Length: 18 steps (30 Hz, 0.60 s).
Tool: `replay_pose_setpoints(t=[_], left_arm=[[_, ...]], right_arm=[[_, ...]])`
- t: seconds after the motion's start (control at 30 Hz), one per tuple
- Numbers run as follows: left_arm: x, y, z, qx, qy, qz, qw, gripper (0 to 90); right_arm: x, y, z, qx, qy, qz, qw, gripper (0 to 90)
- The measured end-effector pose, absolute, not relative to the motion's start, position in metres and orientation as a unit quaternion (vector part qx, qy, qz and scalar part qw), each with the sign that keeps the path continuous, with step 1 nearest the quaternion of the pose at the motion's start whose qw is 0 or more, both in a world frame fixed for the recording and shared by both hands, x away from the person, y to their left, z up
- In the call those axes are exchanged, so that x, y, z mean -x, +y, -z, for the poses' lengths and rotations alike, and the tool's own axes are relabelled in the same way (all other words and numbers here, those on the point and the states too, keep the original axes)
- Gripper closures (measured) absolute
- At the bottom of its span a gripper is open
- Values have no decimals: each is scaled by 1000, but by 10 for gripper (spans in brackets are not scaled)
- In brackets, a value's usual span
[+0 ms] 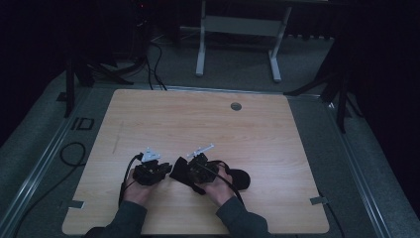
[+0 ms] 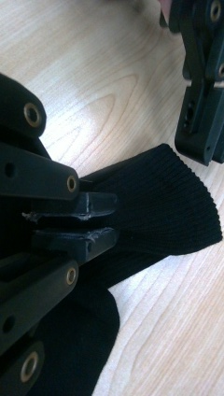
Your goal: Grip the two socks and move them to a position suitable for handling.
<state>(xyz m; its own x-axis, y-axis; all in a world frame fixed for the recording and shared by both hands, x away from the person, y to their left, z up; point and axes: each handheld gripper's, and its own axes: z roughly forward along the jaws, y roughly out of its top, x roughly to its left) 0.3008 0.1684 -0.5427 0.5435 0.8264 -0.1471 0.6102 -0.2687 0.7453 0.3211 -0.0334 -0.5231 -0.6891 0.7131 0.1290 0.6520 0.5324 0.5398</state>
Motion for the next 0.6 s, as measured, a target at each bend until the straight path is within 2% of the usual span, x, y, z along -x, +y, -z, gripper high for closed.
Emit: replay_pose_setpoints(t=[0.27, 0.6], left_arm=[[-299, 158, 544, -802, 432, -135, 391, 823], [-305, 150, 549, -810, 429, -137, 376, 833]], right_arm=[[-321, -30, 528, -399, 871, -284, 51, 833], [-322, -29, 532, -396, 872, -282, 51, 832]])
